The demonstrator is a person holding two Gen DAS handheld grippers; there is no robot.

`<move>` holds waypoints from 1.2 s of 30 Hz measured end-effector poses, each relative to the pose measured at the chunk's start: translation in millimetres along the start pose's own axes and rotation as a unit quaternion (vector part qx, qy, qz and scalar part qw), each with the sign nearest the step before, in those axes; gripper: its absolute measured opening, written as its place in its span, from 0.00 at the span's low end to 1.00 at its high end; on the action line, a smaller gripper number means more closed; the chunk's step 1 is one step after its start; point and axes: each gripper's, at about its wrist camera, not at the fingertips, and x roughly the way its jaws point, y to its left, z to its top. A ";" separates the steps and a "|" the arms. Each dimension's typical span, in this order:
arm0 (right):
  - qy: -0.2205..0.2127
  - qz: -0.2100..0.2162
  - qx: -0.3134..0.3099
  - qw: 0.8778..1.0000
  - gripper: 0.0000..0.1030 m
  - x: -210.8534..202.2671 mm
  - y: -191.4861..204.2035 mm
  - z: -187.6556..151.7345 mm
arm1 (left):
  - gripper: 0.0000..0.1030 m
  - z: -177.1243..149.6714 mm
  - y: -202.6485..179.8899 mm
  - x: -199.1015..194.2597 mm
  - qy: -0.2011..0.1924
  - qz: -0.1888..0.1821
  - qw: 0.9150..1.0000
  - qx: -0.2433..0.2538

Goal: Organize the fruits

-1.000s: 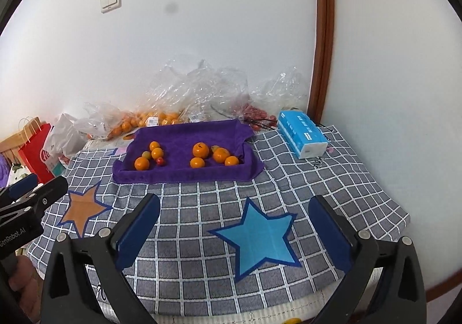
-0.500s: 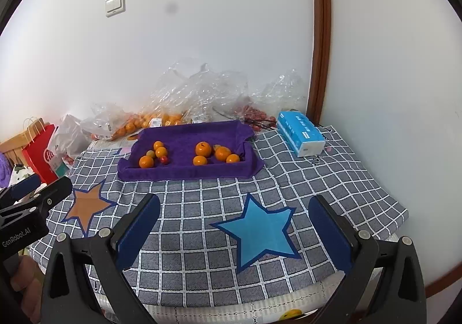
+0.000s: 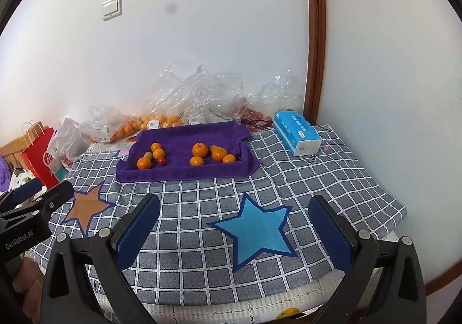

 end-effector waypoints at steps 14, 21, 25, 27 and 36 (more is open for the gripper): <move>0.002 -0.002 -0.004 1.000 0.98 -1.1 1.3 0.5 | 0.89 -0.5 -0.6 -1.5 0.000 0.000 1.000 -0.001; 0.001 -0.001 -0.005 1.000 0.98 -1.2 1.2 0.7 | 0.89 -0.4 -0.7 -1.4 -0.001 0.000 1.000 0.000; 0.000 -0.001 -0.005 1.000 0.98 -1.7 1.3 0.9 | 0.89 -0.7 -0.9 -1.7 -0.001 0.000 1.000 0.000; 0.000 0.000 -0.005 1.000 0.98 -1.8 1.5 1.1 | 0.89 -0.7 -1.1 -1.7 -0.001 0.001 1.000 0.000; 0.000 0.001 -0.004 1.000 0.98 -2.4 1.1 1.0 | 0.90 -0.7 -0.3 -2.7 -0.001 0.001 1.000 0.000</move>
